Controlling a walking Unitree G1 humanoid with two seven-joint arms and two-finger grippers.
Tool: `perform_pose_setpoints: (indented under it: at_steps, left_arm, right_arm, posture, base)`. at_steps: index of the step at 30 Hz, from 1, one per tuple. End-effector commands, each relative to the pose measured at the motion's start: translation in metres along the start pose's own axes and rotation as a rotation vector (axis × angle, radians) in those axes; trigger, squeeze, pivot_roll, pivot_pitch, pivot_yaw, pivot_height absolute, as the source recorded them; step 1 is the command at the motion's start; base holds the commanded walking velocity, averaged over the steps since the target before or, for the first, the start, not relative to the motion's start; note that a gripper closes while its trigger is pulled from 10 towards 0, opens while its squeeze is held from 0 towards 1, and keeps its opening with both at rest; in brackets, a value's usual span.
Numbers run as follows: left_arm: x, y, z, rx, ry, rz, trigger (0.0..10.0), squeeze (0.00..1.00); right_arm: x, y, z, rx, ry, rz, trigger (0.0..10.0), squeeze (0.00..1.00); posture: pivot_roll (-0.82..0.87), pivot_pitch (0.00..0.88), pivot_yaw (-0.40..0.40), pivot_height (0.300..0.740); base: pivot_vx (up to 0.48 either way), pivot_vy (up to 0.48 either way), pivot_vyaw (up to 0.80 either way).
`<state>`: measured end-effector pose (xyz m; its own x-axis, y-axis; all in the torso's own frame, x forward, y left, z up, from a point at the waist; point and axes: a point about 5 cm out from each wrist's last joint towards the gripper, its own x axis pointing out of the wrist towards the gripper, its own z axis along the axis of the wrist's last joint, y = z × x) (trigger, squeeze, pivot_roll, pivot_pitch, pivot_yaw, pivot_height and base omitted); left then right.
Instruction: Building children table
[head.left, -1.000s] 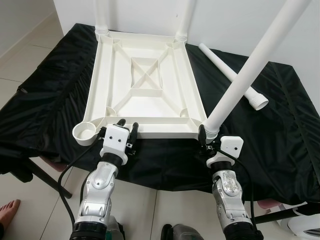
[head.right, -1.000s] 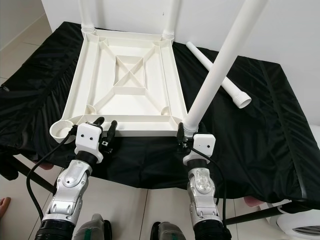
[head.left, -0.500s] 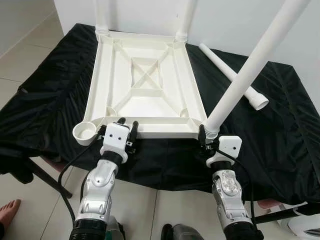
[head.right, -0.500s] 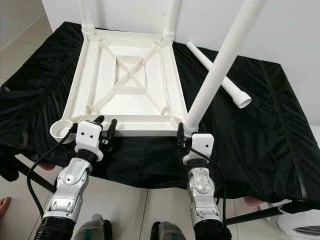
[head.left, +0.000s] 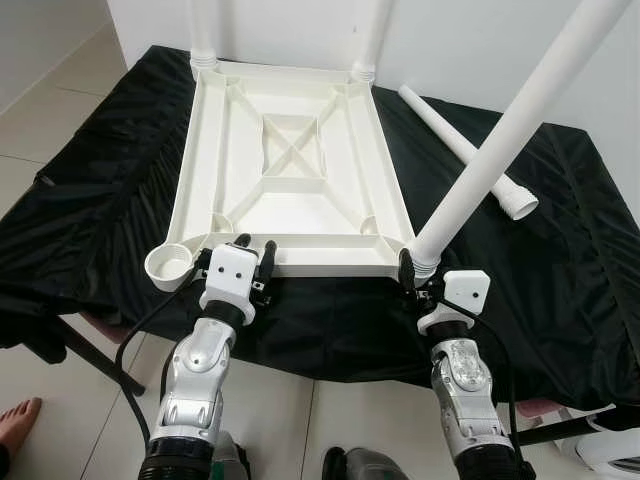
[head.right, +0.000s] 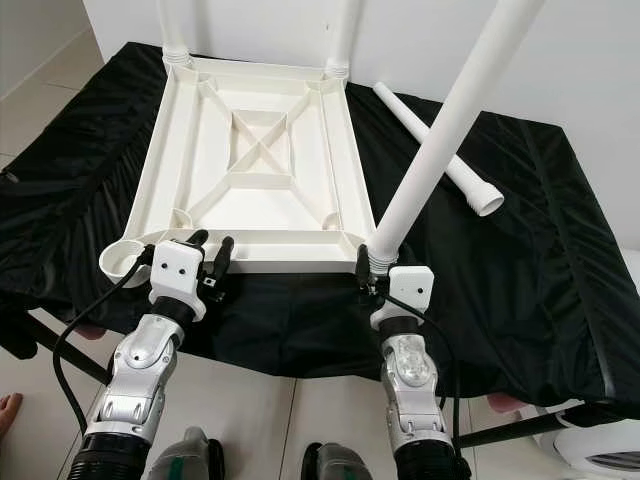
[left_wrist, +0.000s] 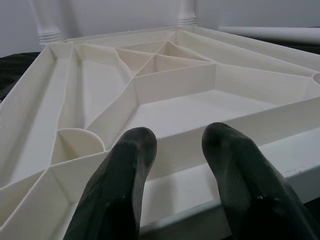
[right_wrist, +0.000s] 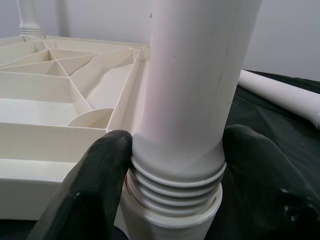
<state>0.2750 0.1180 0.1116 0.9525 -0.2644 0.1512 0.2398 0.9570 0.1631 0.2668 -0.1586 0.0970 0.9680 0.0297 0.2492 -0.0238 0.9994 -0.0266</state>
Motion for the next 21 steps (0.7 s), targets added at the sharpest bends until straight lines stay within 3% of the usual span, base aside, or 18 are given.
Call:
perform_pose_setpoints:
  at_steps: [1, 21]
  left_arm:
    - [0.0009, 0.0006, 0.0005, -0.036, 0.004, 0.119, 10.0, 0.00]
    - [-0.0013, -0.0037, -0.0008, -0.036, 0.010, 0.093, 10.0, 0.00]
  right_arm:
    - [0.0002, -0.0062, 0.0031, 0.001, -0.008, -0.009, 10.0, 0.00]
    - [-0.0009, -0.0092, 0.0052, 0.008, -0.004, 0.014, 10.0, 0.00]
  posture:
    - [0.04, 0.056, -0.077, 0.740]
    - [0.03, 0.044, -0.075, 0.740]
  base:
    - [0.000, 0.000, 0.00]
    - [0.000, 0.000, 0.00]
